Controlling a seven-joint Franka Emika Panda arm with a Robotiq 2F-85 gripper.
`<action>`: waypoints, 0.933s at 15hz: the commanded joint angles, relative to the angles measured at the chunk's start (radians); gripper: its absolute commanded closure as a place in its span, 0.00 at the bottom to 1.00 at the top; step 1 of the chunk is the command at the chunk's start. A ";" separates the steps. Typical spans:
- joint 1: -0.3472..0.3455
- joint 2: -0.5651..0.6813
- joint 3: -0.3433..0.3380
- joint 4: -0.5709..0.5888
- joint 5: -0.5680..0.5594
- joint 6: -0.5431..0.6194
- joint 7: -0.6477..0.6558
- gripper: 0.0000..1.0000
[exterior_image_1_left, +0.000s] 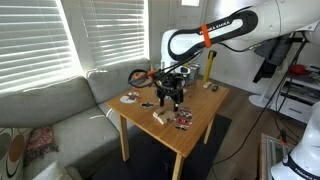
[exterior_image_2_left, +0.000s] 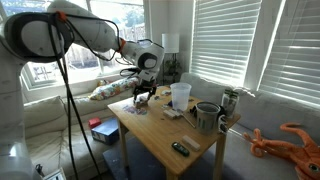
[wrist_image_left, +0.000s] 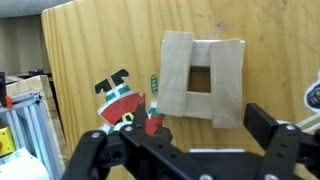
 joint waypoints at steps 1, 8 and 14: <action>0.002 -0.015 -0.003 -0.003 0.010 -0.032 0.029 0.00; 0.001 -0.026 -0.004 -0.014 0.010 -0.030 0.060 0.00; 0.004 -0.035 -0.002 -0.020 0.005 -0.028 0.077 0.00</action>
